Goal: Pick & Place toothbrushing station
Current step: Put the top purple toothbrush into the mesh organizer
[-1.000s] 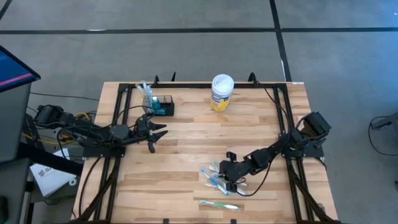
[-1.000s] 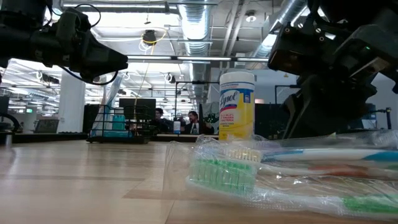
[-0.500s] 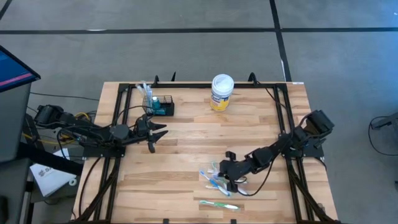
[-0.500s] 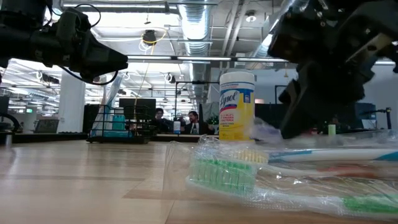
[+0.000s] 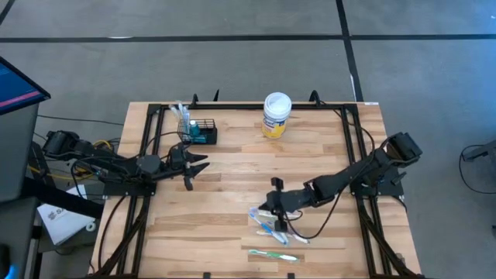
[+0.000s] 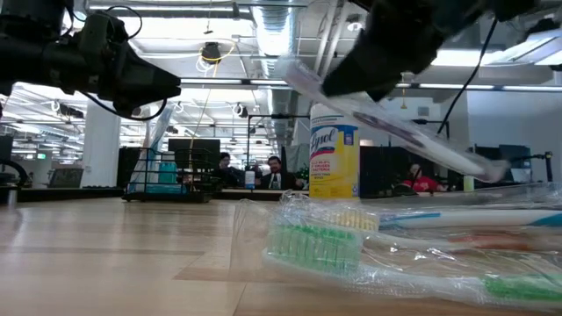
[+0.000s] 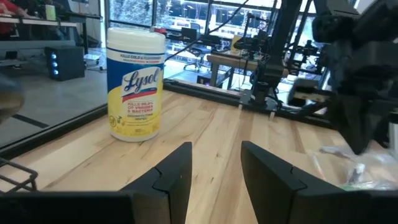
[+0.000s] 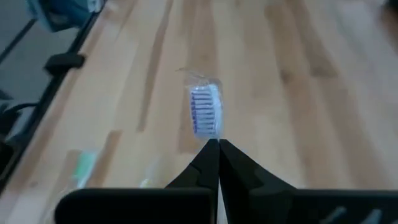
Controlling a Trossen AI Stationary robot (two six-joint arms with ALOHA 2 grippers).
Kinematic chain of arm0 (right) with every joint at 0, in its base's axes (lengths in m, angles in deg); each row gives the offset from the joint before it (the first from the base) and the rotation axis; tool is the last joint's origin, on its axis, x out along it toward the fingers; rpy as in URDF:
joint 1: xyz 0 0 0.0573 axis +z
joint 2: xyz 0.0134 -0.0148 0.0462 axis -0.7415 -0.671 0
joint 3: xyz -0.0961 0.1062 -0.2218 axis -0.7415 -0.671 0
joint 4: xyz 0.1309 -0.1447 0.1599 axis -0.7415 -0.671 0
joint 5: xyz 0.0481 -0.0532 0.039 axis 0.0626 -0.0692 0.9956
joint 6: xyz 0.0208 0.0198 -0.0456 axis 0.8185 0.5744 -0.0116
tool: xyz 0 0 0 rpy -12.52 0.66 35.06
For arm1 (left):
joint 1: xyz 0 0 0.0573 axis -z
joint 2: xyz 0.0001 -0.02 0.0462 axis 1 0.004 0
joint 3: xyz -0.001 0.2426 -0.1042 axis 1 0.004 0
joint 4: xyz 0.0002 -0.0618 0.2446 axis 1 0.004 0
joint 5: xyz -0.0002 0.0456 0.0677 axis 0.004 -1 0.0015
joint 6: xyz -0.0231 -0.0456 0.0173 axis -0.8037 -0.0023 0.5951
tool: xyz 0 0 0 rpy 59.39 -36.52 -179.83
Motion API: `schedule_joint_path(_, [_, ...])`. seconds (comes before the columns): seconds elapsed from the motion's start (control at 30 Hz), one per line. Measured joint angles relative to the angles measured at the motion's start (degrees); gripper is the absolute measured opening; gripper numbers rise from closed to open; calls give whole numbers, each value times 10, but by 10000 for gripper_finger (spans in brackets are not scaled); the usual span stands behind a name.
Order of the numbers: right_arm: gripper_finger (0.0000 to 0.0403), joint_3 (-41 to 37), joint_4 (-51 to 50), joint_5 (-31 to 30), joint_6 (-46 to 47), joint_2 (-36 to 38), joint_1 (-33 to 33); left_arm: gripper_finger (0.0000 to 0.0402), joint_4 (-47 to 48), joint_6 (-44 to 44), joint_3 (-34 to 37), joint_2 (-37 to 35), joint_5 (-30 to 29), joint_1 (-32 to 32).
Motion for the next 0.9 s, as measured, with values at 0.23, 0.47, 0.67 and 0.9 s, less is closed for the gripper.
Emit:
schedule_joint_path(0.23, [1, 25, 28, -8, -52, 1, -36, 131, -14, 0, 0, 0, 28, 0])
schedule_joint_path(0.47, [0, 50, 85, -6, -91, 1, -77, 131, -50, 0, 0, 0, 64, 0])
schedule_joint_path(0.67, [0, 72, 148, -6, -118, 1, -108, 131, -83, 2, 0, 0, 97, 0])
schedule_joint_path(0.9, [0, 73, 226, -1, -125, 1, -133, 131, -158, 24, 0, 37, 99, 0])
